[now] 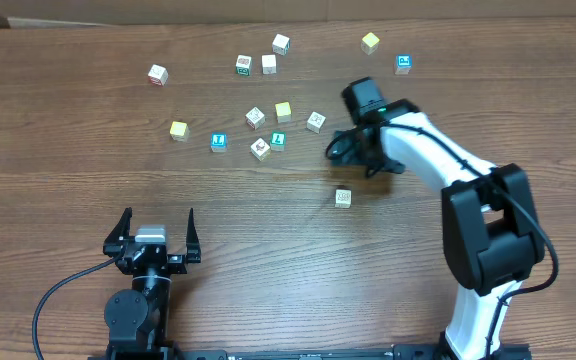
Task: Form a circle
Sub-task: 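Open the right gripper and retract the right arm to the right side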
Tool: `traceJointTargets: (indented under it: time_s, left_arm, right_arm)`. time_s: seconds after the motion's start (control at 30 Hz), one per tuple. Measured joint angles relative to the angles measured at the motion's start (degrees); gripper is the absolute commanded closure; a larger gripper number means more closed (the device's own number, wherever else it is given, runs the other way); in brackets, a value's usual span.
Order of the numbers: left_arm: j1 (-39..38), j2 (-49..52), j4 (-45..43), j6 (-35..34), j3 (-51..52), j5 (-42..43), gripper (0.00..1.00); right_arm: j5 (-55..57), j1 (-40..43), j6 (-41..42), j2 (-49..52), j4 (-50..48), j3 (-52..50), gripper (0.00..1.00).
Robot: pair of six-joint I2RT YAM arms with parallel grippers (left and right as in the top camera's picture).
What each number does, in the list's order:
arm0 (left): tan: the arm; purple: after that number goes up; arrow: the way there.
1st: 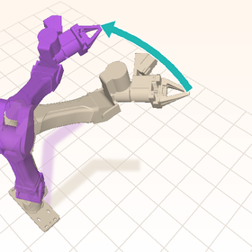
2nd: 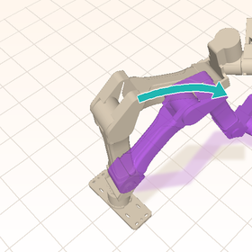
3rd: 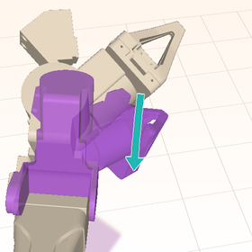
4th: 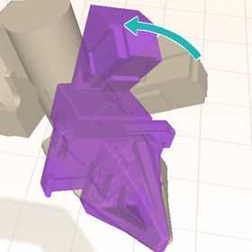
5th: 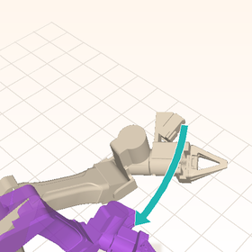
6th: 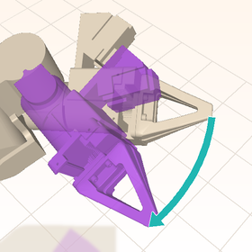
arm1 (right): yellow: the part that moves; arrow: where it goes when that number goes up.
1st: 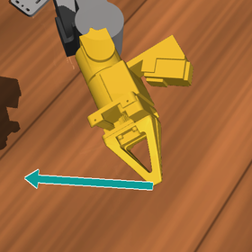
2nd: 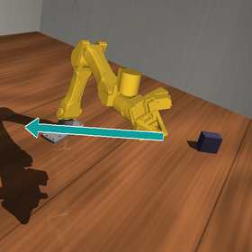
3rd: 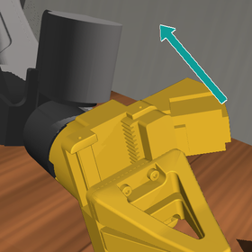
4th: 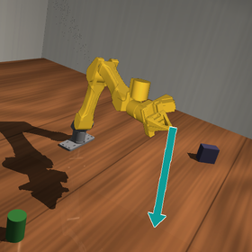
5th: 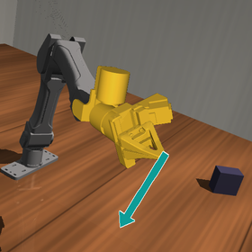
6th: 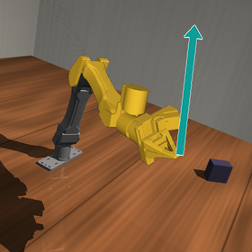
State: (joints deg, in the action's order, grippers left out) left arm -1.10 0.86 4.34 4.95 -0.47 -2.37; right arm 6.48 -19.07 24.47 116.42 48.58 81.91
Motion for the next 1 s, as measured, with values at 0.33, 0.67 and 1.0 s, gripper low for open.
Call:
traceJointTargets:
  time_s: [0.33, 0.67, 1.0]
  left_arm:
    - [0.0, 0.0, 0.0, 0.0, 0.0, 0.0, 0.0]
    - [0.0, 0.0, 0.0, 0.0, 0.0, 0.0, 0.0]
    - [0.0, 0.0, 0.0, 0.0, 0.0, 0.0, 0.0]
  right_arm:
    - [0.5, 15.5, 0.4, 0.0, 2.2, 0.0, 0.0]
    - [1.0, 27.7, 0.4, 0.0, 3.1, -0.5, 0.0]
    - [2.1, 35.8, 0.4, 0.0, 3.3, -0.6, 0.0]
